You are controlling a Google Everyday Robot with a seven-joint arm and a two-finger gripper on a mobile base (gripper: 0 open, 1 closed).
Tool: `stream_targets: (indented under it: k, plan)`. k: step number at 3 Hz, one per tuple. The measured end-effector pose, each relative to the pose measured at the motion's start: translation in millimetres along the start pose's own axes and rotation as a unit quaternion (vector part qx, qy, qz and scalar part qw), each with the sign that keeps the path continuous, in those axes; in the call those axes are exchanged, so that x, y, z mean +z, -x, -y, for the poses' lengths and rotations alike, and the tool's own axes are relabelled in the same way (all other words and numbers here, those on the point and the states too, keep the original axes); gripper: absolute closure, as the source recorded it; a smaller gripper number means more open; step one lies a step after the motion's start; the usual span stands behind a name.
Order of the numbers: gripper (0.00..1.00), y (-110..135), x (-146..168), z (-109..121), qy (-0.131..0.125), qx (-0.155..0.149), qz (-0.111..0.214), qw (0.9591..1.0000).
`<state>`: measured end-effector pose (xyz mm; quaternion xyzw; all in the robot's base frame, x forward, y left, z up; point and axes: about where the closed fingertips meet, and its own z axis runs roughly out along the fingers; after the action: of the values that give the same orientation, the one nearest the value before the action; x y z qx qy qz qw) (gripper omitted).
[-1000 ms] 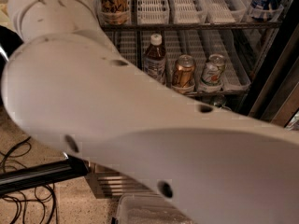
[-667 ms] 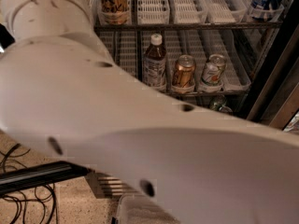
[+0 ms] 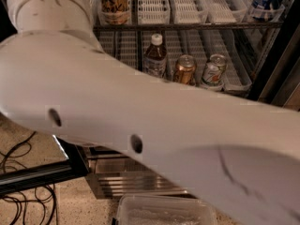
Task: Pick water bottle from top shelf of fridge
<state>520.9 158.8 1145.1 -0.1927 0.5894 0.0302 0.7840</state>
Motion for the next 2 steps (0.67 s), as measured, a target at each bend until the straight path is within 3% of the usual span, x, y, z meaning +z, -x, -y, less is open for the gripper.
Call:
stream_targets:
  k: [2]
  plan:
    - [0.3, -10.4, 18.7, -4.7, -0.006, 0.002, -0.018, 0.9998]
